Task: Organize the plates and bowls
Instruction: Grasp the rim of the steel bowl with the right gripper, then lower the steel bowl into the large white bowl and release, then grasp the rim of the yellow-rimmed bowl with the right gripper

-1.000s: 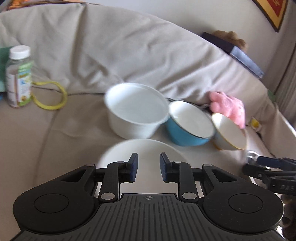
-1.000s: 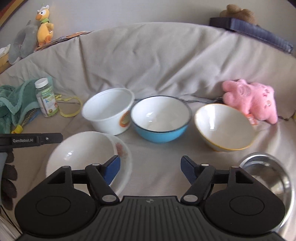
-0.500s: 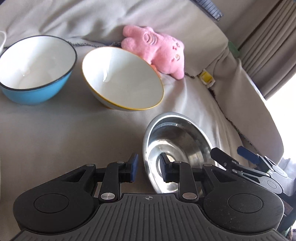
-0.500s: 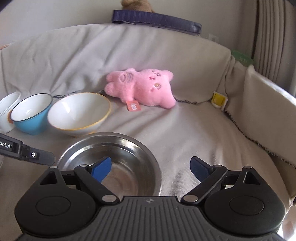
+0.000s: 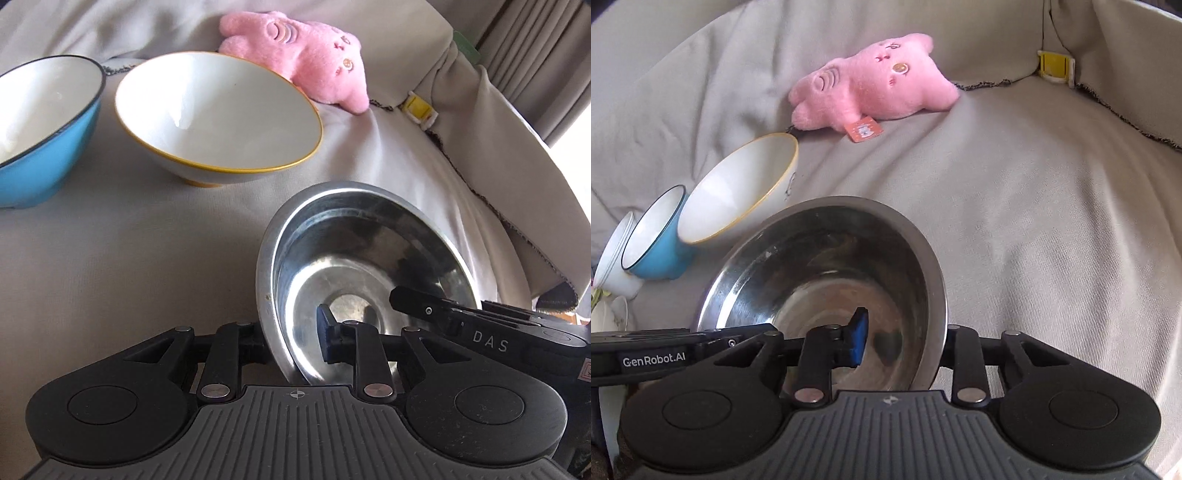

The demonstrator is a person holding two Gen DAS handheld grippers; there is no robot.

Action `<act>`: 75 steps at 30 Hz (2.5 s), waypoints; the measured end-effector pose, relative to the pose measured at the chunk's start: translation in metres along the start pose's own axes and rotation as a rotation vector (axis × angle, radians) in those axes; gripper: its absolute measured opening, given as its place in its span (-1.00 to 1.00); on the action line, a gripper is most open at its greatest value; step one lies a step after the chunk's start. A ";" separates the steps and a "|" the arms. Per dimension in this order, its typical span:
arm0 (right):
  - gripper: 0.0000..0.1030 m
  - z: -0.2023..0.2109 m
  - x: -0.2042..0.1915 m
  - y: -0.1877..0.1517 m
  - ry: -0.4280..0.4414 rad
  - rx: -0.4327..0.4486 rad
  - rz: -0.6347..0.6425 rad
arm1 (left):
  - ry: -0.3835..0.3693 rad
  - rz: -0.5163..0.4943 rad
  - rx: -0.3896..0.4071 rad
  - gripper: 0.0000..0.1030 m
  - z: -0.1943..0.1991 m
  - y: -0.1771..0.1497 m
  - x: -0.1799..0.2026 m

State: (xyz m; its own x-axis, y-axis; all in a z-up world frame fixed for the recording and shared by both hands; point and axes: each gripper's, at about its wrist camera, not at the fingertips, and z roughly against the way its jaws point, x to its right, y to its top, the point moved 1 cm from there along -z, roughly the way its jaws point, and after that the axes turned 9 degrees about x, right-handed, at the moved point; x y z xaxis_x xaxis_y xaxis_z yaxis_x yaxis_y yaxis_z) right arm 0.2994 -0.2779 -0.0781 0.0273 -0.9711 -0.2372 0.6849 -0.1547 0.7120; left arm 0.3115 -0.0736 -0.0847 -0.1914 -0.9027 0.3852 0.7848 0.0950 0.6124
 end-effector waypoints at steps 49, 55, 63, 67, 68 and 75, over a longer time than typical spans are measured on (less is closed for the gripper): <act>-0.44 0.011 -0.351 -0.058 0.102 -0.048 0.543 | 0.292 0.159 0.302 -0.42 0.255 -0.043 -0.237; -0.44 0.010 -0.353 -0.062 0.096 -0.058 0.552 | 0.321 0.150 0.300 -0.42 0.256 -0.044 -0.237; -0.34 0.007 -0.351 -0.067 0.094 -0.070 0.557 | 0.347 0.153 0.329 -0.43 0.266 -0.044 -0.238; -0.32 0.009 -0.348 -0.068 0.103 -0.069 0.548 | 0.351 0.145 0.342 -0.43 0.270 -0.044 -0.235; -0.28 0.010 -0.347 -0.067 0.108 -0.070 0.542 | 0.351 0.145 0.347 -0.43 0.270 -0.044 -0.235; 0.25 0.052 -0.313 -0.040 0.194 0.067 0.409 | 0.233 0.178 0.565 -0.43 0.301 -0.030 -0.215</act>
State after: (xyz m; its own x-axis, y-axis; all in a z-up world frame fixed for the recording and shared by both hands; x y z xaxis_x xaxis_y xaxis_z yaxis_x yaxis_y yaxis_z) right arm 0.2260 0.0229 0.0020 0.4263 -0.9036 -0.0425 0.5410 0.2170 0.8125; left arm 0.1519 0.2440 0.0223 0.0962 -0.9144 0.3931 0.3487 0.4009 0.8472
